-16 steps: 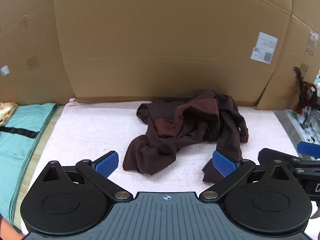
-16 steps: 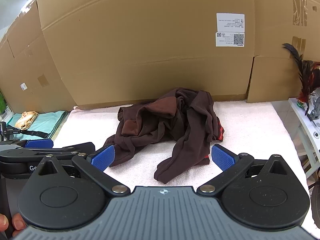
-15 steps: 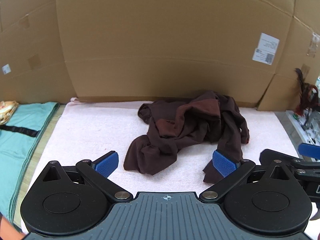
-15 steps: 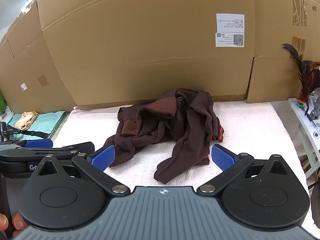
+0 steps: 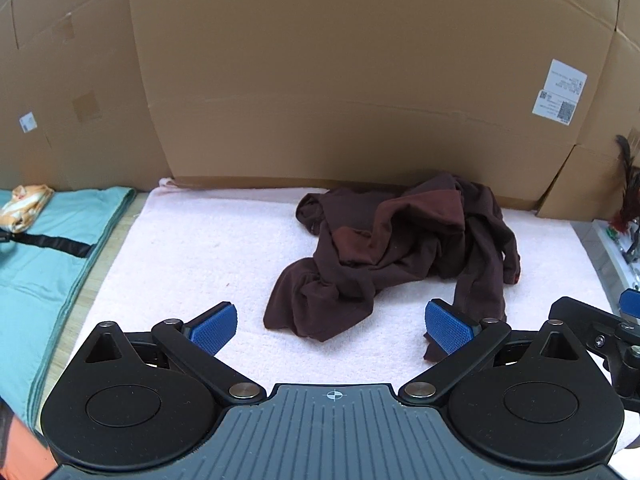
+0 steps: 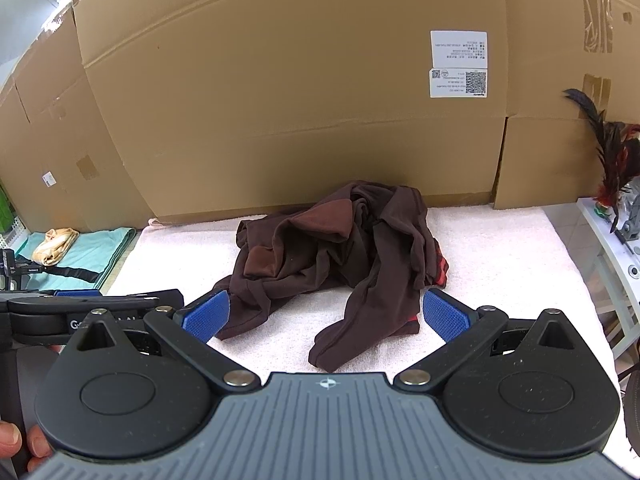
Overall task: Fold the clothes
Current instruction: 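Move both grippers toward the crumpled brown garment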
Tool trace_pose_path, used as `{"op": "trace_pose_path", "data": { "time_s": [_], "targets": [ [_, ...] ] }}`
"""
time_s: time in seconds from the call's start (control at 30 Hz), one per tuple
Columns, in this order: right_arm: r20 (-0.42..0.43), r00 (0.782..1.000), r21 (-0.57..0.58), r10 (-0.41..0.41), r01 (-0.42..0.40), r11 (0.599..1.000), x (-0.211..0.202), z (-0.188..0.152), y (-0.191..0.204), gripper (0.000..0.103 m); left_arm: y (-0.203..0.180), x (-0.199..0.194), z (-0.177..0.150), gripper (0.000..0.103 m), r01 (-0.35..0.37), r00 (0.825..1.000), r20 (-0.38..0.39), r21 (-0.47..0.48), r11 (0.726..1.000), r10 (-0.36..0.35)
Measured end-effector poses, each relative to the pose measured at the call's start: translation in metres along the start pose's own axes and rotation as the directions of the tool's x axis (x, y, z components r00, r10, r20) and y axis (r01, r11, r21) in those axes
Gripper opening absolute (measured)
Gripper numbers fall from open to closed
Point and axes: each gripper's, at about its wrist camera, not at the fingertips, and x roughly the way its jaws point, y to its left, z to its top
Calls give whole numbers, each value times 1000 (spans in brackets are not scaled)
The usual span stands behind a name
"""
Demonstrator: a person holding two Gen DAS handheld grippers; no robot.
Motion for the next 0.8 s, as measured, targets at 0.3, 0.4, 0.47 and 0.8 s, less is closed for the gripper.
{"op": "trace_pose_path", "data": {
  "time_s": [0.3,0.4,0.47,0.8],
  "targets": [
    [5,1000,6,-5,5,1000,1,2,-2,103,-5,-3,8,103,-6,1000,9,-3,1000,6],
    [14,1000,6,-7,7,1000,0,1,-2,103,-5,-2,7,103,-18,1000,9,2,1000,18],
    [21,1000,3,-9,8,1000,-1,1,-3,103,-5,-2,6,103,-19,1000,5,2,1000,19],
    [22,1000,-2,-6,6,1000,1,2,-2,103,-1,2,1,103,-11,1000,-15,-5,1000,11]
  ]
}}
